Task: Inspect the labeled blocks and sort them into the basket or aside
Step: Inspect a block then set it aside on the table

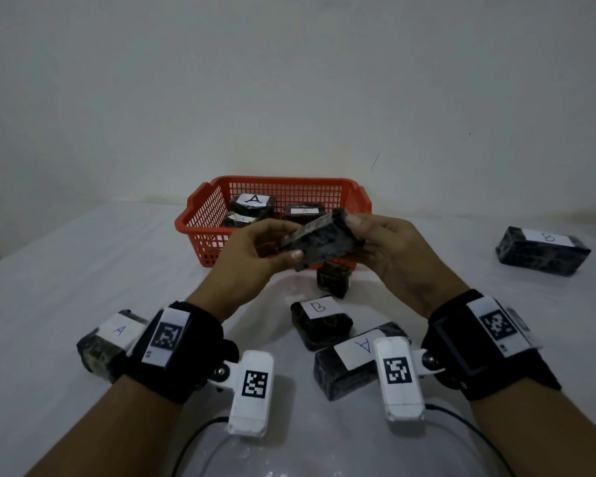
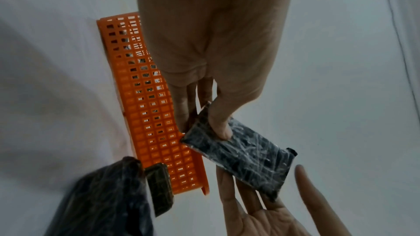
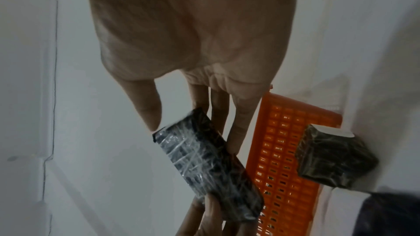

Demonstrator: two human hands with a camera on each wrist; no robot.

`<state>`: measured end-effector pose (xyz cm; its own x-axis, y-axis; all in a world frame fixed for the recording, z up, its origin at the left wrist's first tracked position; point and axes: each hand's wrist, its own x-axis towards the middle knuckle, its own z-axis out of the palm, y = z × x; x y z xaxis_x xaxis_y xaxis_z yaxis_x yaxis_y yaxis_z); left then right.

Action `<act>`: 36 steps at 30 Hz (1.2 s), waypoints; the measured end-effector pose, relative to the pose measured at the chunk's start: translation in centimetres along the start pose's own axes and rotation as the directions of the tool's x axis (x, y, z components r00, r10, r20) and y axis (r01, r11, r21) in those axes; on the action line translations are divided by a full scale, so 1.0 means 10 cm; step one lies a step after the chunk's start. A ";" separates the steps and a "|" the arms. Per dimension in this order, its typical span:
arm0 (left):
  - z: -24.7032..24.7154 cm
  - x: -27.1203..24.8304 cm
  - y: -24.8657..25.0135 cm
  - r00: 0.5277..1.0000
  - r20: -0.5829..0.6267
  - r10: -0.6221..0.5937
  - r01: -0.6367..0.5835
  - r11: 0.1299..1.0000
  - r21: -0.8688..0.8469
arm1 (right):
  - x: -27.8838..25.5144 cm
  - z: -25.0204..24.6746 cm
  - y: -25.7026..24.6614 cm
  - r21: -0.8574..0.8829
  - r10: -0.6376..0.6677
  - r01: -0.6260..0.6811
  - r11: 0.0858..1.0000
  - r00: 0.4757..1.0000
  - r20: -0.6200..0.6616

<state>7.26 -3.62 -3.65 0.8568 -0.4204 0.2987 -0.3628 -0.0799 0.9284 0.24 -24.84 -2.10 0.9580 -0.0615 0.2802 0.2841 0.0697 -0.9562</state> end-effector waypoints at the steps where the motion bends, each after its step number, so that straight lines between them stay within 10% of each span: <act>1: 0.00 0.00 -0.01 1.000 -0.005 -0.012 0.012 1.000 0.003 | 0.00 0.00 0.00 -0.004 0.004 -0.004 1.000 1.000 0.000; 12: 0.09 -0.02 0.01 0.995 0.052 0.087 -0.086 0.996 -0.006 | -0.02 0.05 0.01 0.042 0.103 -0.111 0.993 0.984 0.149; 19: 0.07 -0.06 0.02 0.955 0.298 0.007 0.050 0.982 -0.184 | 0.03 -0.04 0.12 -0.094 0.045 -0.037 0.995 0.996 0.082; 36: 0.13 -0.07 0.08 0.950 0.312 0.024 0.055 0.969 -0.242 | -0.02 0.00 0.05 -0.100 0.067 -0.056 0.993 0.991 0.112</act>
<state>5.92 -4.56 -3.44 0.6905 -0.6834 0.2371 -0.2160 0.1180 0.9692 0.18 -24.80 -2.59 0.9733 0.0551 0.2230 0.2247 -0.0269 -0.9741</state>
